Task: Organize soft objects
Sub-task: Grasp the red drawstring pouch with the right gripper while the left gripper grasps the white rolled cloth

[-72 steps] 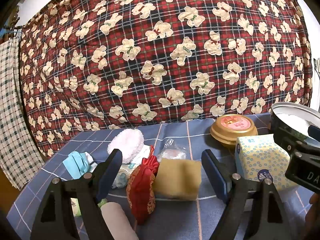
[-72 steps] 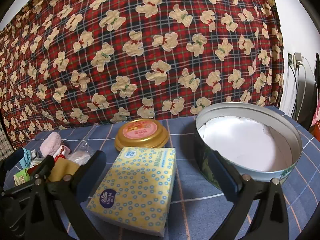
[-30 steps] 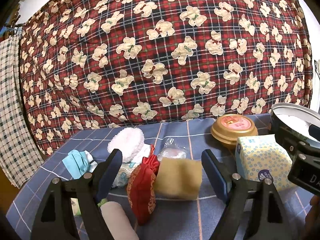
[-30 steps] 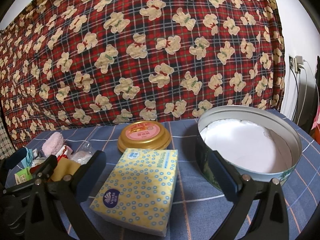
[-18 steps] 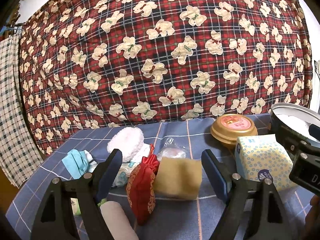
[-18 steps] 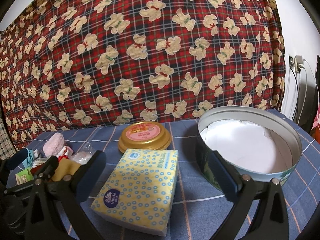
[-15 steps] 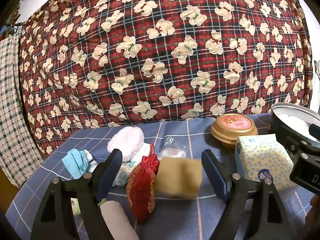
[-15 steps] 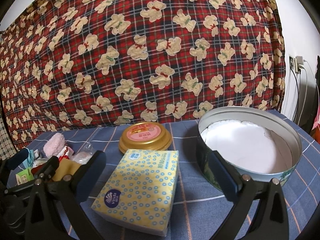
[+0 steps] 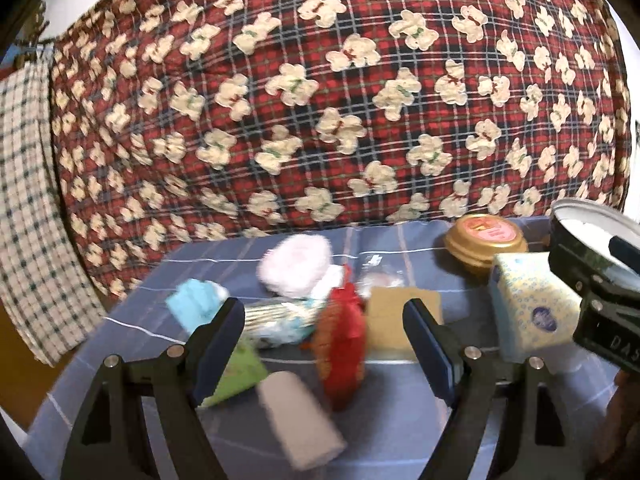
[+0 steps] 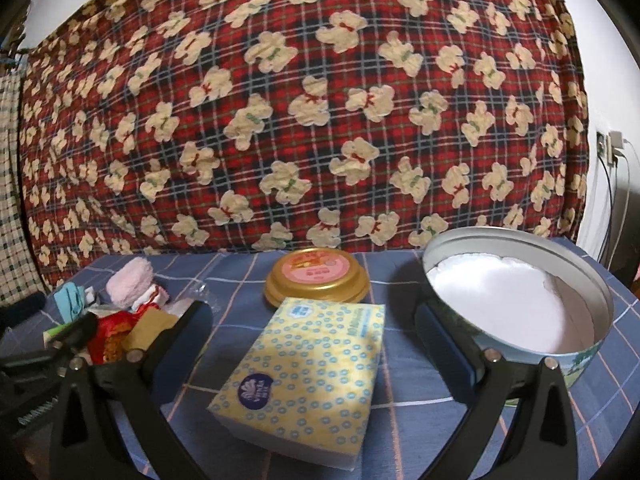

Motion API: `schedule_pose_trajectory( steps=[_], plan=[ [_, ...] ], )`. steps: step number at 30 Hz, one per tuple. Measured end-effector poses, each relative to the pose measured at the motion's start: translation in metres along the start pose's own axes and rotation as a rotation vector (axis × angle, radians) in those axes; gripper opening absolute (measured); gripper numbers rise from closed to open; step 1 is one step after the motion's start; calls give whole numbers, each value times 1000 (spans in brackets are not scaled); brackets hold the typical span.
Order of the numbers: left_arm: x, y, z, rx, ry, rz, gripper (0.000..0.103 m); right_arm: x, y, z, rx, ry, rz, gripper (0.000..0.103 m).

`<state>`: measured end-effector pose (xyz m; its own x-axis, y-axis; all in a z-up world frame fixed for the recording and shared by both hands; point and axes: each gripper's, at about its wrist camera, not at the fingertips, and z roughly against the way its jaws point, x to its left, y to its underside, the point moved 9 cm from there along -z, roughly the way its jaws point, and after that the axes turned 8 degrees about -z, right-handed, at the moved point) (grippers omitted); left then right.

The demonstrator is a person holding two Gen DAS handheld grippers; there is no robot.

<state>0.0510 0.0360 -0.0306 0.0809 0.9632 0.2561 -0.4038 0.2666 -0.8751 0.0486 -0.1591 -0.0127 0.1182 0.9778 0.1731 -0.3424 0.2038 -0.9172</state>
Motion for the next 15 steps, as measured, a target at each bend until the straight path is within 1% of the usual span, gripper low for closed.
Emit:
schedule_pose_trajectory(
  steps=[2, 6, 10, 13, 15],
  plan=[
    [10, 3, 4, 3, -13, -5, 83, 5, 1, 1, 2, -11, 4, 103],
    [25, 7, 9, 11, -19, 4, 83, 9, 1, 5, -11, -21, 5, 103],
    [38, 12, 12, 22, -23, 12, 83, 16, 2, 9, -5, -43, -1, 103],
    [56, 20, 12, 46, -22, 30, 83, 35, 3, 17, -4, -84, 53, 97],
    [70, 28, 10, 73, -19, 50, 83, 54, 6, 23, -5, -116, 114, 96]
  ],
)
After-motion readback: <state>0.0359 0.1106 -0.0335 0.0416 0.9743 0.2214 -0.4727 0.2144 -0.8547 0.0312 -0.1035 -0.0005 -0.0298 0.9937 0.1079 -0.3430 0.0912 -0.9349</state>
